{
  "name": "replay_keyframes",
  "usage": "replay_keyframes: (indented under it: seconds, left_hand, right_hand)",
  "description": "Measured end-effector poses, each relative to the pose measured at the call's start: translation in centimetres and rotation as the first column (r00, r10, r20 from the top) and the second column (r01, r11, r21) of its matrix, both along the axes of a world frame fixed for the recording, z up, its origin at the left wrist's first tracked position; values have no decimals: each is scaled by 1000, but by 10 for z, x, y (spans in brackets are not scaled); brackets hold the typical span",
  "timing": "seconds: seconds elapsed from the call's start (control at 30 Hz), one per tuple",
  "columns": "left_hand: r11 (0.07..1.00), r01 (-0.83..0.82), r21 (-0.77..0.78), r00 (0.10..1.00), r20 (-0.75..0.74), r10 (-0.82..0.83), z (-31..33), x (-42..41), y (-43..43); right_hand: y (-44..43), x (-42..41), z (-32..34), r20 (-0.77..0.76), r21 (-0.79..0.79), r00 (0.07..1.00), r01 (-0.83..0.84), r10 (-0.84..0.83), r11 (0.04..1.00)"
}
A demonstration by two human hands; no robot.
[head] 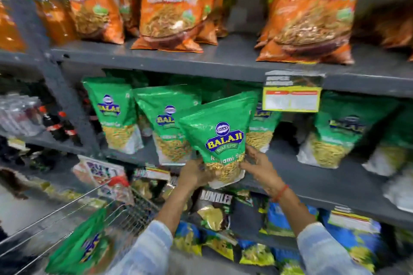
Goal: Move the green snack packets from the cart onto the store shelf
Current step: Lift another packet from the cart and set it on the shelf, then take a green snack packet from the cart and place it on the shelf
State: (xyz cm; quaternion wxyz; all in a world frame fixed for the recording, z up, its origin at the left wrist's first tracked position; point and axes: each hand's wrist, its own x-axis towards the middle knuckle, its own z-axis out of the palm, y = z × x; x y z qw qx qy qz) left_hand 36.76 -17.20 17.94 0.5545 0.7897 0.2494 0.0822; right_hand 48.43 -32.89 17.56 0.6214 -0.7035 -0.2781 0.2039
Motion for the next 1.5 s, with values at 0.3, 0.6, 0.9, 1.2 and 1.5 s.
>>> replay_keyframes:
  seconds: [0.3,0.6,0.9,1.2,1.5]
  left_hand:
    - [995,34,-91,996,-81,-41,-23,72,-14]
    - [996,-31,-87,991,123,42,-52,10,10]
    - [928,-362,-87,932,-7,363,-126,-114,99]
    - [666,-712,-222,686,-423,592,-256,-232,171]
    - [406,-872,-274,488,-561,668,-332,-273,209]
  right_hand:
    - [-23,35,-28,32,-21,978,207,-206,978]
    - [32,-48,-57,220,181,719,634,-660,752]
    - [163,-145,-108,248,-11,938,255,-244,967]
    - [286,-219,-194,44,-381,955,-254,292,889]
    - [356,-233,-269,-138,-690,764,-531,631,492]
